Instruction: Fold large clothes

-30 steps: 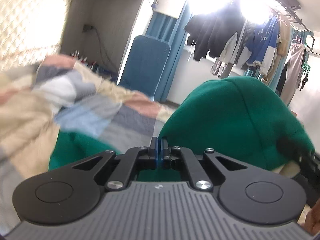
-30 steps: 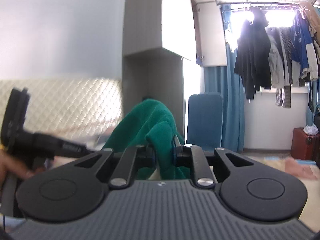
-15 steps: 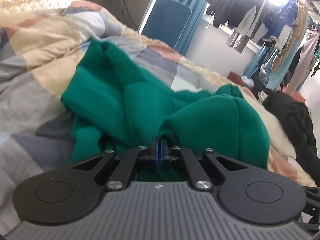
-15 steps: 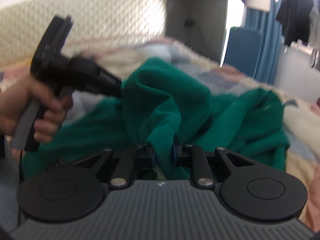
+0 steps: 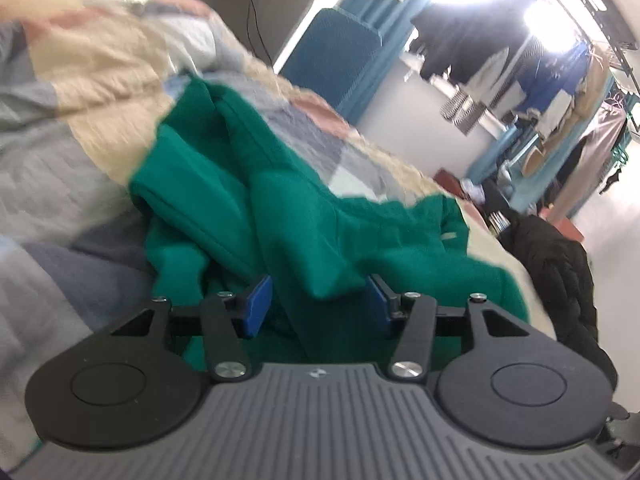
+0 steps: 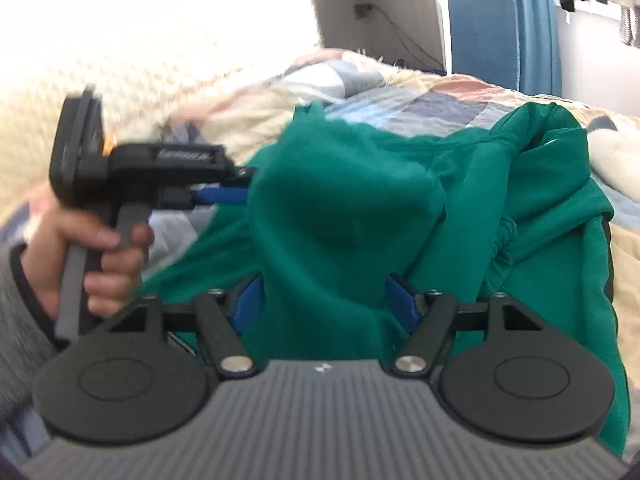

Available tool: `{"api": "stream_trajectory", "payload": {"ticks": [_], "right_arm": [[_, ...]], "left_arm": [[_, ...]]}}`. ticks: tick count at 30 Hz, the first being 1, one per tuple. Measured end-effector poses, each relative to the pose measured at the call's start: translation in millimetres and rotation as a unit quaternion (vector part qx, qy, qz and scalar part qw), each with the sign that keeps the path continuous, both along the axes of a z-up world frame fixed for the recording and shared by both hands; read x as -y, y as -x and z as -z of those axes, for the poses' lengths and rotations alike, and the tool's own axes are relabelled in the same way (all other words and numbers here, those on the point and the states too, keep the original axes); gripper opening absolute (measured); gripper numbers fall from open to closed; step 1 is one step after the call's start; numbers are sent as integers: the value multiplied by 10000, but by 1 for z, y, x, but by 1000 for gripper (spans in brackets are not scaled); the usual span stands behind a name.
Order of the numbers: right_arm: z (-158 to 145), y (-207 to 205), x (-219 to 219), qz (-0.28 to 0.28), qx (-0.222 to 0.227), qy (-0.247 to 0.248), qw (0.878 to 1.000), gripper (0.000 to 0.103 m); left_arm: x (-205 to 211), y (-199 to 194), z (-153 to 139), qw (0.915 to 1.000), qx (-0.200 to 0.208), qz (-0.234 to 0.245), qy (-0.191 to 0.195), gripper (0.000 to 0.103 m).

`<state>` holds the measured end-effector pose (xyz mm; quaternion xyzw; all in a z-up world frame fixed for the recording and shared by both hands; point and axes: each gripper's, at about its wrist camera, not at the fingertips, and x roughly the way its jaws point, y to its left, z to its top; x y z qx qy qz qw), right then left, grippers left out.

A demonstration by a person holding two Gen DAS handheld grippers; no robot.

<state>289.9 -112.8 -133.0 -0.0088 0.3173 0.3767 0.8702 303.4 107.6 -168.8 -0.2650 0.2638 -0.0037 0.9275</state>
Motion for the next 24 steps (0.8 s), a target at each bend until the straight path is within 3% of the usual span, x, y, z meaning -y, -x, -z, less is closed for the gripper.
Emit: {"api": "stream_trajectory", "payload": {"ticks": [5,11,16,20,21,24], "right_arm": [[-7,-7,5,443,95,-442,9980,71],[-3,-29,-3,857,280,-621,9940,71],[20,-47,-13,607,25,-376,9974,46],[41,-56,-22,266,-476,-250,9982,39],[46,-58,-26,201,-611,-147,9978,34],[61,-58,-40,32,-871,313,9957,33]], "left_arm": [[-6,11,-16,9988,479,-81,-80,58],[3,5,-14,9971,703,280,-69,58],[13,-19,5,9974,481,524,-138,55],[16,-34,16,9969,333,698,-126,45],[18,-36,18,9966,293,762,-129,43],[25,-43,26,9954,-19,916,-274,37]]}}
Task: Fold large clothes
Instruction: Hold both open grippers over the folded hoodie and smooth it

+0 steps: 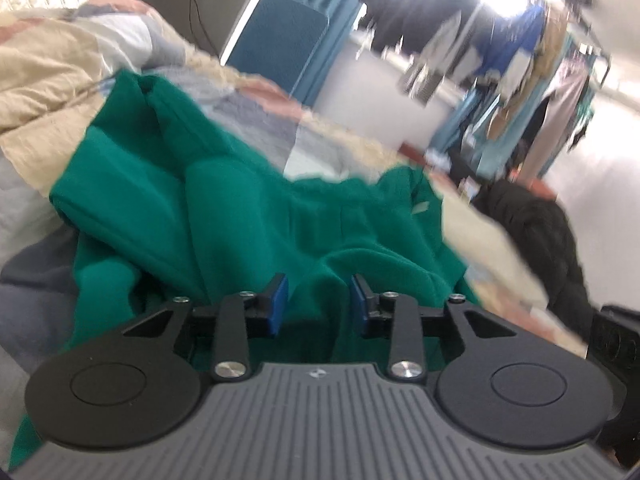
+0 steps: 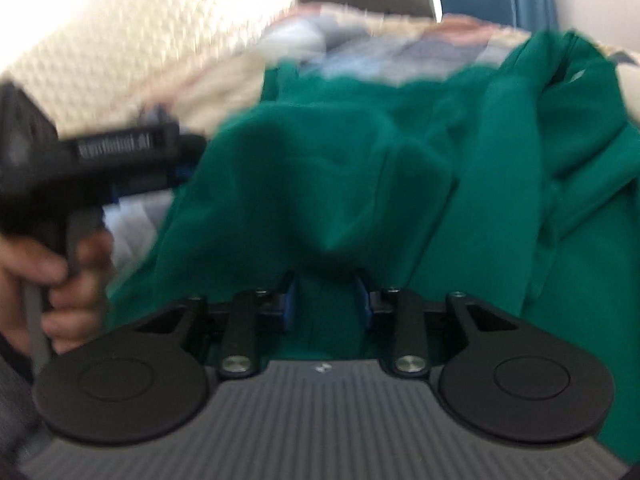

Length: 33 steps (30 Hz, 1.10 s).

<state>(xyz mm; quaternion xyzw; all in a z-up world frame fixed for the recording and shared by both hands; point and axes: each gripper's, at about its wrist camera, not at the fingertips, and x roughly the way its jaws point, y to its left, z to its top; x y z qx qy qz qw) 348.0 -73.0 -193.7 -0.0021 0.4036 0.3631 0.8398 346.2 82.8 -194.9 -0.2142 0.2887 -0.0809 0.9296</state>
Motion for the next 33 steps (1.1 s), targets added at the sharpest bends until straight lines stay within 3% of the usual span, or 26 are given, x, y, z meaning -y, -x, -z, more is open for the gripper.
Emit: {"api": "stream_trajectory", "payload": {"ticks": [3,6,9,14,20,23,25,30,33], "right_arm": [[4,7,-5,-126,6,187,9997,33],[-4,10,1,-61,-111,113,9999,33],[-14,13,14,-24,-157,-93,9998,35],[-36,24,26,113,182,-163,9996,35],[-51,26,29,344,624,-499,9962,35],[-46,12,29,542,445,-846,9939,35],[-41,1,24,685,448,-821,9933,35],[-41,-20,8,901,1019,-685,9883,35],[-37,-31,5,949,1057,-842,9863,35]], "left_arm": [[10,-7,15,9977,-582,149,-315,32],[22,-8,21,9937,-805,272,-731,32],[25,-7,18,9944,-710,242,-738,32],[12,6,3,9991,-229,0,-343,33],[6,22,-13,9992,332,-224,-84,34],[9,17,-13,9993,296,-190,-160,34],[10,12,-11,9993,257,-179,-187,34],[11,3,-3,9997,184,-49,-175,34],[13,-6,3,9995,96,27,-297,33]]}}
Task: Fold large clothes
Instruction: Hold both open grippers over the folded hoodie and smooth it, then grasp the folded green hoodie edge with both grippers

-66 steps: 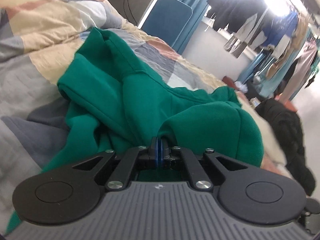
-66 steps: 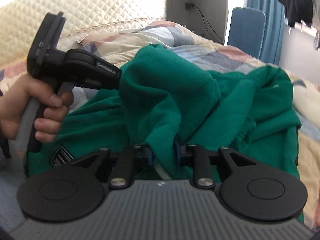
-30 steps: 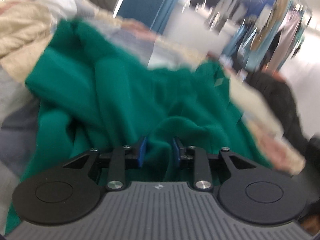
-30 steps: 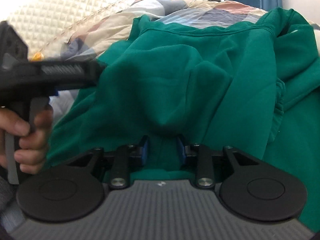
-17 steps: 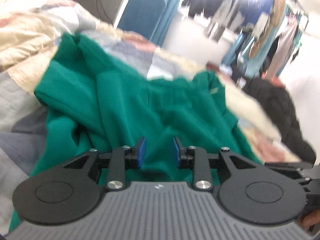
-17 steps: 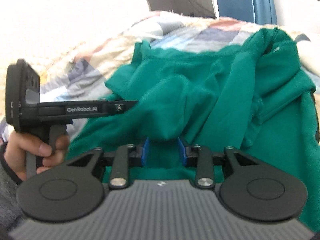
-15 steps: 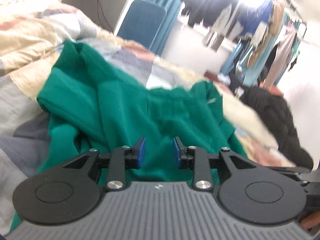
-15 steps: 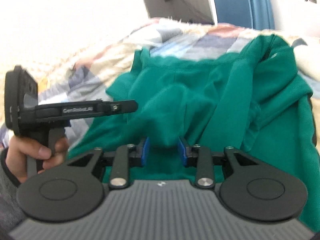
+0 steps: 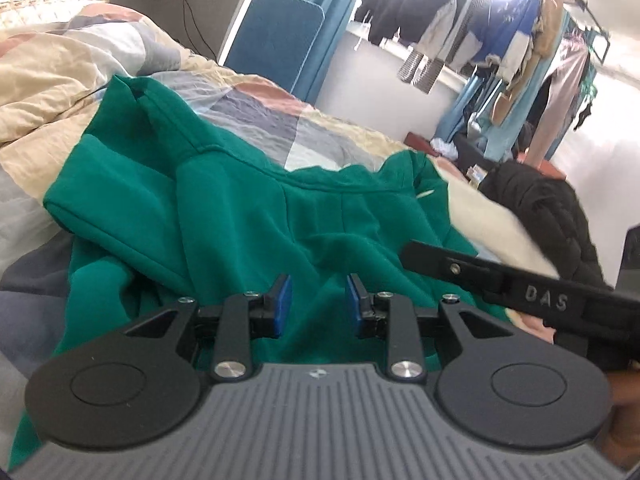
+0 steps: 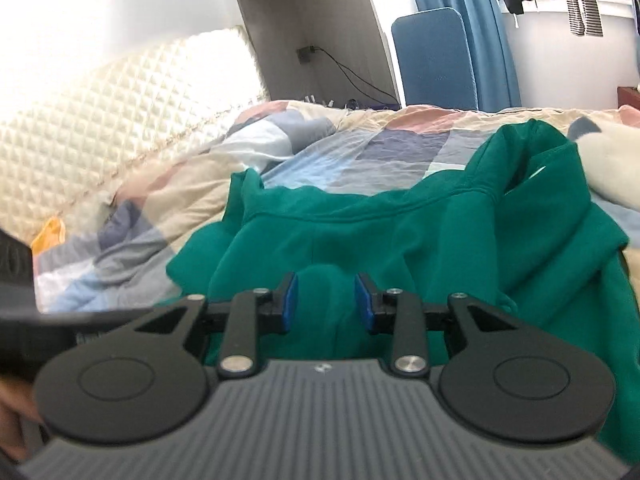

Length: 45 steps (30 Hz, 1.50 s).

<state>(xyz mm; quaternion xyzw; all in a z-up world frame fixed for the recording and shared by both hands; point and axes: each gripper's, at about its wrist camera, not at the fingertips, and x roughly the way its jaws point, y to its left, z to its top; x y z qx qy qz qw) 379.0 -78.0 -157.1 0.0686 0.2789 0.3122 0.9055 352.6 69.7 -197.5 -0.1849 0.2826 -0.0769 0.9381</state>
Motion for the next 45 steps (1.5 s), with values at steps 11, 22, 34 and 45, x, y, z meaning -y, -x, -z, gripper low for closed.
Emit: {"api": "stream_trajectory", "payload": {"ticks": [11,22,34,45], "right_arm": [[49,-10,-13,-151,-294,919,9952,30],[24,24,-4,-126,-185,890,9958,34],[40,43,-2,-185,-873,1461,9852,32],[1,74,23,-266,-516,1334,9894,33]], "left_arm": [[13,-38,34,9978,-604,59,-250,33],[12,5,7,9985,-505,11,-199,33],[18,18,25,9921,-1120,-135,-548,33],[7,57,-6,9962,-713,-244,-445,33]]}}
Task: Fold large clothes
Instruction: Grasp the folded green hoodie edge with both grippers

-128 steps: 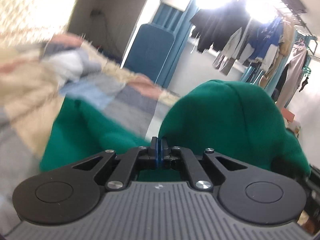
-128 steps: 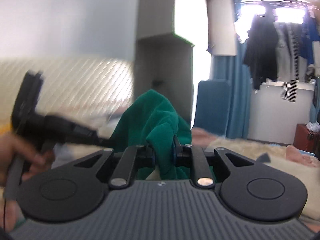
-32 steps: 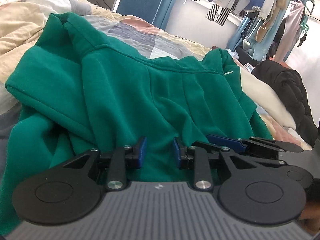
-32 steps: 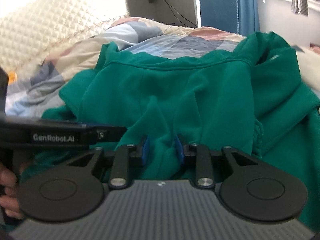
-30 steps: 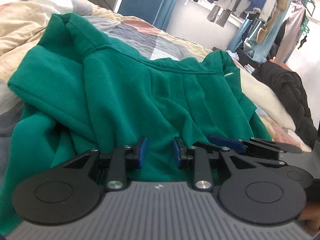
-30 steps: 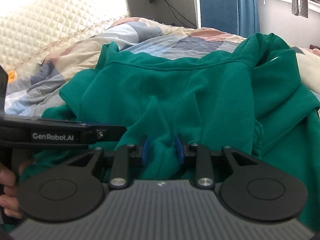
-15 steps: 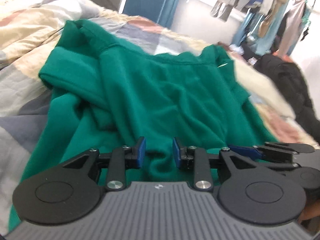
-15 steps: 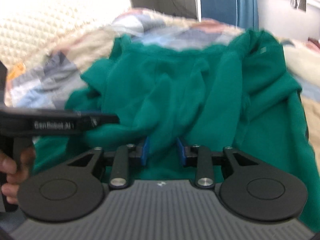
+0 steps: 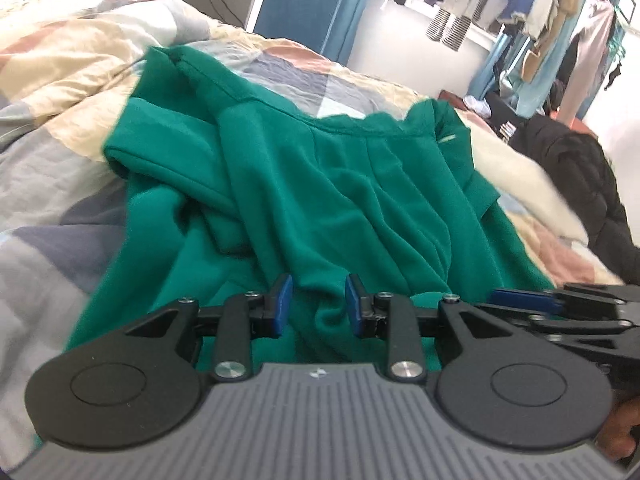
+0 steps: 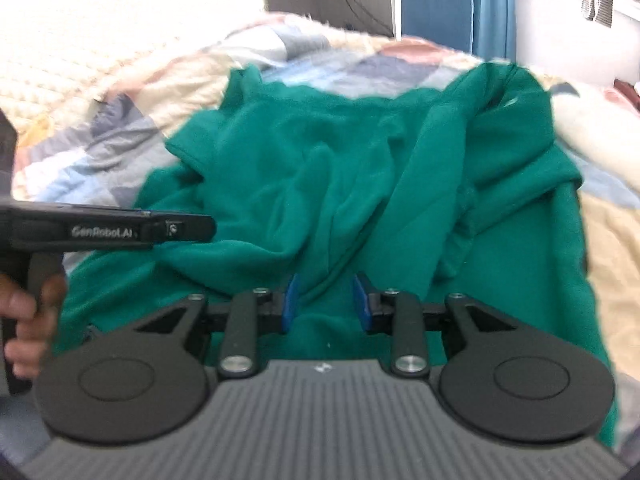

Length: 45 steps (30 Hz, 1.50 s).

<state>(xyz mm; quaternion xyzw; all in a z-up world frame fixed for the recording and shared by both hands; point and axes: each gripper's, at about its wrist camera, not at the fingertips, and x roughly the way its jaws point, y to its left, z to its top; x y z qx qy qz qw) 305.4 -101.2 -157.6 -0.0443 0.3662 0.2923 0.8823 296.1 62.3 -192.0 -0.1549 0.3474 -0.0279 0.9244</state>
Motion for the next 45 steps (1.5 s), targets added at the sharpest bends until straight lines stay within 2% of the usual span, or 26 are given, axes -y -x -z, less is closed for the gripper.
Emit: {"api": "stream_trajectory", "payload": {"ticks": [4,6,10,14,15,16,18,20,21,25,30,33,37,40,42,44,45], "right_arm": [[-18,19,22,101,119,6,9999,33],[-22,23,35,258,26,-36,9997,33],[-26,12,65,668,-565,-355,9955,33],[-26,3,95,1134,-1150,-568,9852,36],[-24,1,103,1298,-1242,-558,9822,47],[-23,1,110,1471,-1276,-546,9793,63],[-18,-1,122,1818,-1376,-625,9716,84],[-10,-8,128,2056,-1525,-653,9645,84],[-4,-14,130,2152,-1608,-648,9611,84],[21,-28,146,2613,-2136,-938,9366,84],[31,-34,153,2711,-2329,-1118,9272,84],[29,-35,159,2880,-2252,-1227,9226,84],[30,-33,182,3373,-2107,-1566,9041,84],[28,-31,195,4020,-1912,-1272,8864,85],[36,-35,204,4086,-2152,-1453,8750,85],[51,-40,204,3918,-2660,-1630,8655,87],[56,-42,201,3790,-2838,-1667,8649,88]], "left_arm": [[-10,19,-8,9998,-188,-37,-24,34],[-15,27,-12,9996,-272,-68,-81,33],[-34,38,-22,9992,-337,-228,-32,34],[-57,45,-28,9970,-545,-496,252,34],[-63,46,-29,9960,-620,-565,323,34],[-68,47,-29,9952,-681,-610,355,36],[-76,49,-29,9943,-708,-705,371,42],[-86,51,-26,9921,-753,-901,442,50],[-91,51,-23,9903,-798,-1004,536,50],[-108,53,-11,9827,-951,-1415,717,59],[-139,59,1,9649,-979,-2195,1059,61],[-149,64,3,9567,-985,-2505,1104,61],[-146,56,10,9578,-1282,-2281,1186,61],[-141,50,18,9561,-1525,-2196,1198,61],[-141,47,23,9539,-1662,-2138,1295,61],[-140,46,27,9524,-1747,-2095,1360,60],[-140,46,27,9520,-1771,-2079,1379,60]]}}
